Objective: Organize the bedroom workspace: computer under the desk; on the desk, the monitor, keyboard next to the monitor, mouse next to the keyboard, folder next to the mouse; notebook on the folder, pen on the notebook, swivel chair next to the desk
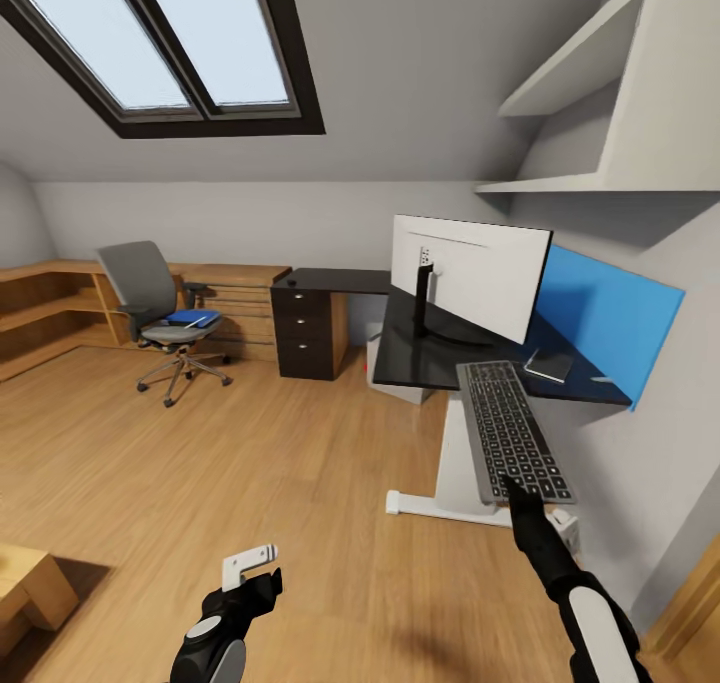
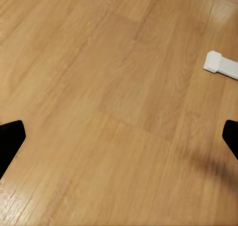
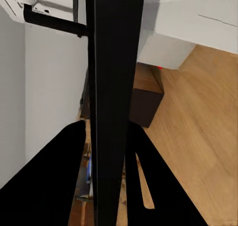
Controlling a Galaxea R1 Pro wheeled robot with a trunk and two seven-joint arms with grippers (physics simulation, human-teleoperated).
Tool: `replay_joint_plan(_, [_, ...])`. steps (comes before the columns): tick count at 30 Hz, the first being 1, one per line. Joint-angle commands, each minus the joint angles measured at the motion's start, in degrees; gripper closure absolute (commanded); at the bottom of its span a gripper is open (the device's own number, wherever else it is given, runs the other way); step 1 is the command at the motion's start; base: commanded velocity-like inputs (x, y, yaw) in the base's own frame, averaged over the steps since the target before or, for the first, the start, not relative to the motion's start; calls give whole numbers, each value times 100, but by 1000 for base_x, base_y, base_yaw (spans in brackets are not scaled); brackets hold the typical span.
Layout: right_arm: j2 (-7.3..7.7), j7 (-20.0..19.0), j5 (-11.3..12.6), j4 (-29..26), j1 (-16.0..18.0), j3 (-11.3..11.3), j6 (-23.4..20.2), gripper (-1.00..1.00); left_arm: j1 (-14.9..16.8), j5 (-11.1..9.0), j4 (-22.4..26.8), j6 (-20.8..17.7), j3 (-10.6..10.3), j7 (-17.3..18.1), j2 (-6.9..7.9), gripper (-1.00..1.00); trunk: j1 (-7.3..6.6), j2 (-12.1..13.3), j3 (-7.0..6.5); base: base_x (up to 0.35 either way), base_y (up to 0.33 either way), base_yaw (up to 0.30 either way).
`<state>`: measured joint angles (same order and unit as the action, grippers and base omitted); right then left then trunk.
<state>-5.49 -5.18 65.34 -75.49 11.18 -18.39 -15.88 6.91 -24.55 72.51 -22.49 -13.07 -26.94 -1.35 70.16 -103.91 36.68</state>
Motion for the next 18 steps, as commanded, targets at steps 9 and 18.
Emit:
replay_joint_plan(9, [12,-10,7,-47,-177,881,-48,100,3,-56,9,-9,-12,-48,1,-100,-1,-3,6,0,302,0])
replay_joint_plan(18, [26,-15,-10,-62,-204,1058,-47,100,3,-58,9,-9,-12,-48,3,-100,-1,-3,6,0,330,0])
